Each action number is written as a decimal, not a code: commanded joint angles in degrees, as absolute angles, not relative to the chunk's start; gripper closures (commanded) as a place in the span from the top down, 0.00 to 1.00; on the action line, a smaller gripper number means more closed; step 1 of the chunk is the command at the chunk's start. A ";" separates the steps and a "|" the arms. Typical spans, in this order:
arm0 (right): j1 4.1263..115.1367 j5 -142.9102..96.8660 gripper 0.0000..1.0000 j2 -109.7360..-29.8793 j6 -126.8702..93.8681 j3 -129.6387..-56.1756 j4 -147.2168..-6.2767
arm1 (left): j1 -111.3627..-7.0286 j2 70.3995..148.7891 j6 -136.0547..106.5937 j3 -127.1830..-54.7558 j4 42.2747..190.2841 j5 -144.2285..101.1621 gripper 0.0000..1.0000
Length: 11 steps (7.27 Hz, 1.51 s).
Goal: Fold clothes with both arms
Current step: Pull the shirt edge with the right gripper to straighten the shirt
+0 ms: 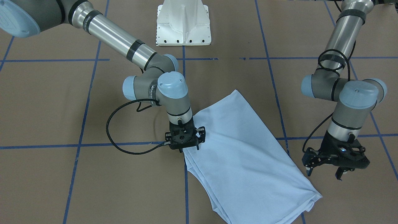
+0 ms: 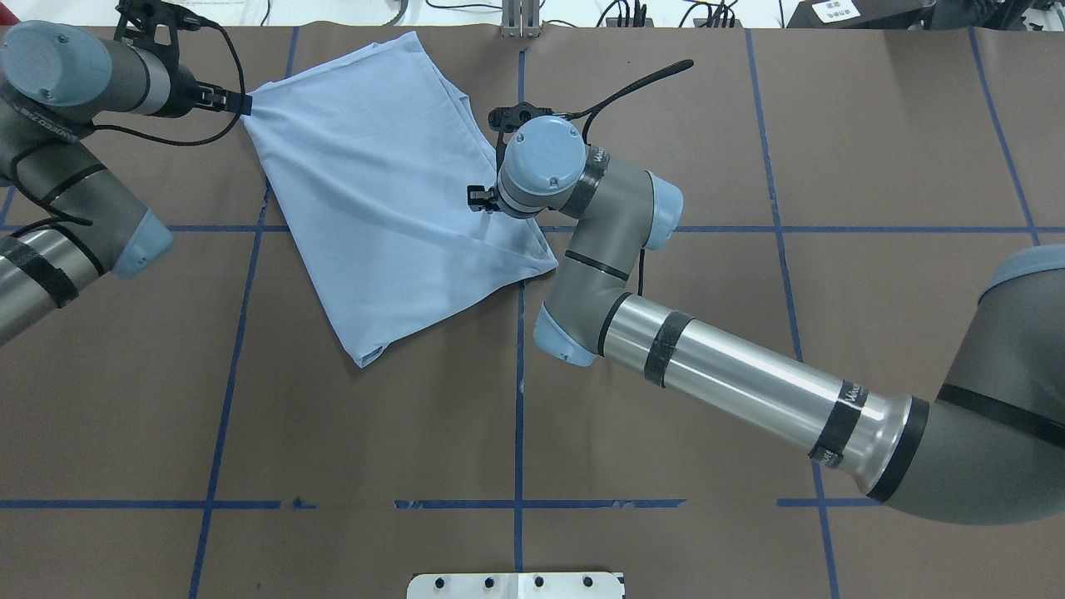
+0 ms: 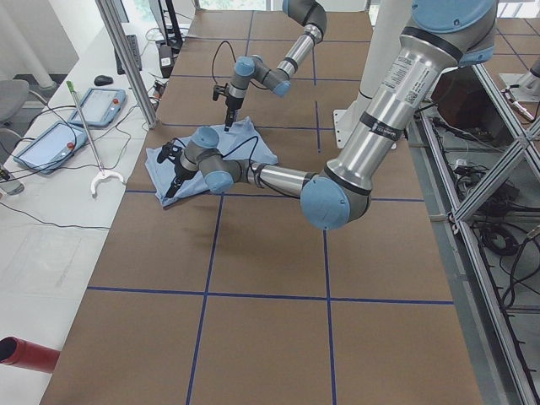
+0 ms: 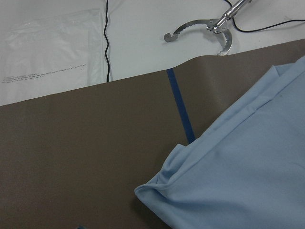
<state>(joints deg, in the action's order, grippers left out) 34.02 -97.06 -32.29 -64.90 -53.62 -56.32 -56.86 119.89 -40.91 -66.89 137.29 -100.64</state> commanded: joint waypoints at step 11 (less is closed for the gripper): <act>29.65 -93.72 0.00 -59.18 -66.09 -87.91 -59.50 | -56.78 119.97 -40.78 -66.89 137.37 -100.63 1.00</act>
<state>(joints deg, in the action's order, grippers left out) 31.95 -95.55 -51.75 -65.93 -79.54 -59.41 -56.77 120.01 -40.85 -66.93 137.37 -100.64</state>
